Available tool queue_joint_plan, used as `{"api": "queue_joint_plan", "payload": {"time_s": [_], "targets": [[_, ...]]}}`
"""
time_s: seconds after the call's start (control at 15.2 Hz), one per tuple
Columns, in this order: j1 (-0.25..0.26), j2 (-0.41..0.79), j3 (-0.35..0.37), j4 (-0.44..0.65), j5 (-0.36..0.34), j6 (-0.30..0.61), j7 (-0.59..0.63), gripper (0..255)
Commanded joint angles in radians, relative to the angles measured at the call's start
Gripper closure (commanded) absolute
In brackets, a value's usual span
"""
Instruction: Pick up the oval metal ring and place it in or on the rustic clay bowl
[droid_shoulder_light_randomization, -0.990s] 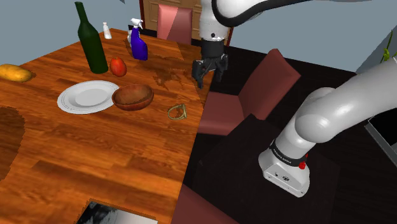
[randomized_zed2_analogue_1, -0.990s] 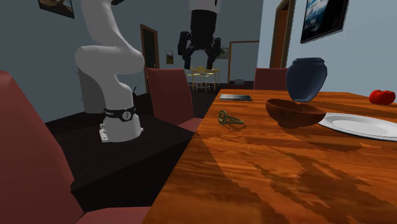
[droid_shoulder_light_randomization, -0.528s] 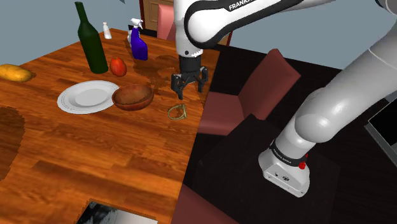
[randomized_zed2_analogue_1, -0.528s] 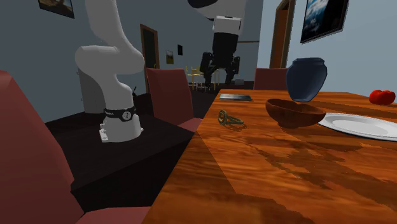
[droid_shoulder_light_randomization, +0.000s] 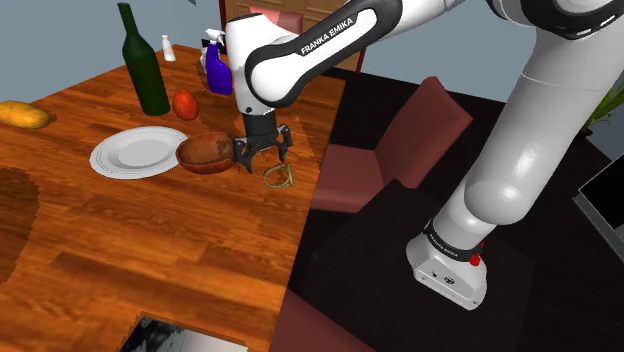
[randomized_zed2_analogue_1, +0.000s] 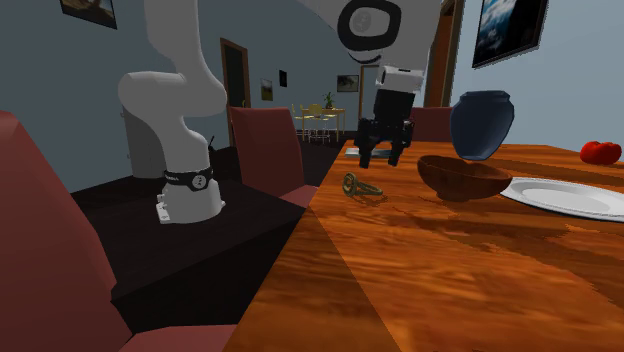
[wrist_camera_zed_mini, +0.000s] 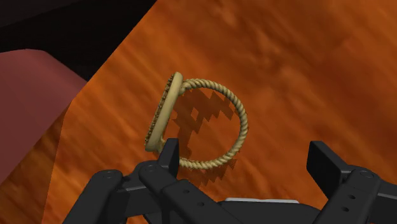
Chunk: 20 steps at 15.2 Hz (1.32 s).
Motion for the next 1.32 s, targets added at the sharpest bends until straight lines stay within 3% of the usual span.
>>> {"api": "queue_joint_plan", "payload": {"time_s": [0.0, 0.46, 0.92, 0.99, 1.25], "targets": [[0.007, 0.04, -0.003, 0.014, -0.021, 0.022, 0.023, 0], [0.014, 0.084, -0.009, -0.03, -0.045, 0.106, 0.04, 0], [0.014, 0.084, -0.009, -0.03, -0.045, 0.106, 0.04, 0], [0.014, 0.084, -0.009, -0.03, -0.045, 0.106, 0.04, 255], [0.014, 0.085, -0.009, -0.03, -0.045, 0.106, 0.041, 255]]}}
